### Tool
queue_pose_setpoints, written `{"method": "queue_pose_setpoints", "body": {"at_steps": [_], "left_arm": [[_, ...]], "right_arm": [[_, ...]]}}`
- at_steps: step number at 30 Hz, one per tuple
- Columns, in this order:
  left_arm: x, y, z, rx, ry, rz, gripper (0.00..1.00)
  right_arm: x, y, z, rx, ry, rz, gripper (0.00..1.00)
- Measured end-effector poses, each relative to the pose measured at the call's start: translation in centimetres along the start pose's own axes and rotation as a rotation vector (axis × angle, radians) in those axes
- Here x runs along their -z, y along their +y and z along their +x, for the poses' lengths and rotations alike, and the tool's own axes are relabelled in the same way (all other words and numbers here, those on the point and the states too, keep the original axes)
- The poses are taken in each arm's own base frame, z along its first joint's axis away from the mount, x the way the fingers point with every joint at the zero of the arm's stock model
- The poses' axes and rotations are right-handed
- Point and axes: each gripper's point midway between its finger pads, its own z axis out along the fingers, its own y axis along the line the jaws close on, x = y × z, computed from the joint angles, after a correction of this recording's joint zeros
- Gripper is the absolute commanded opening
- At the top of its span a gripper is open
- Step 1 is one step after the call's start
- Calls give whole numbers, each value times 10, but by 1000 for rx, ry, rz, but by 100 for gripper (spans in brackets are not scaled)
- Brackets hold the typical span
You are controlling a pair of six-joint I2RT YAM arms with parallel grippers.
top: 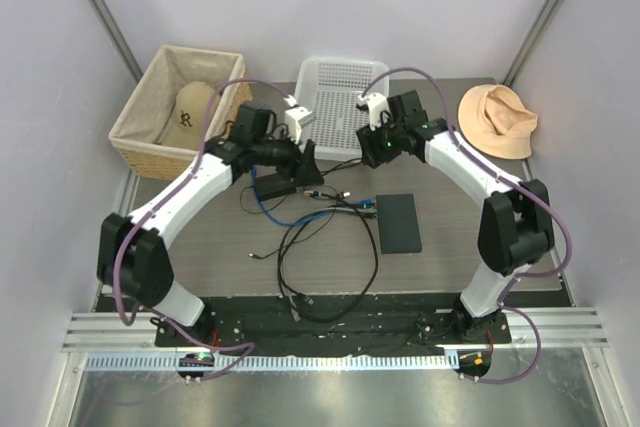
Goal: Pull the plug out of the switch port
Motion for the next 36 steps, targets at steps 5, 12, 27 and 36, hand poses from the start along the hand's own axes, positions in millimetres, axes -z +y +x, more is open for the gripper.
{"method": "queue_pose_setpoints", "body": {"at_steps": [5,12,27,36], "left_arm": [[-51,-7,-2,16,46,69,61],[-88,17,16,59,96,54,61],[-118,108,-10,82,63,-166,61],[-73,138,11,181,97,-190,61]], "right_arm": [[18,18,50,-18,77,-37,56],[26,18,86,-61,133,-38,56],[31,-15,98,-139,136,24,55],[26,-10,119,-159,170,8,54]]}}
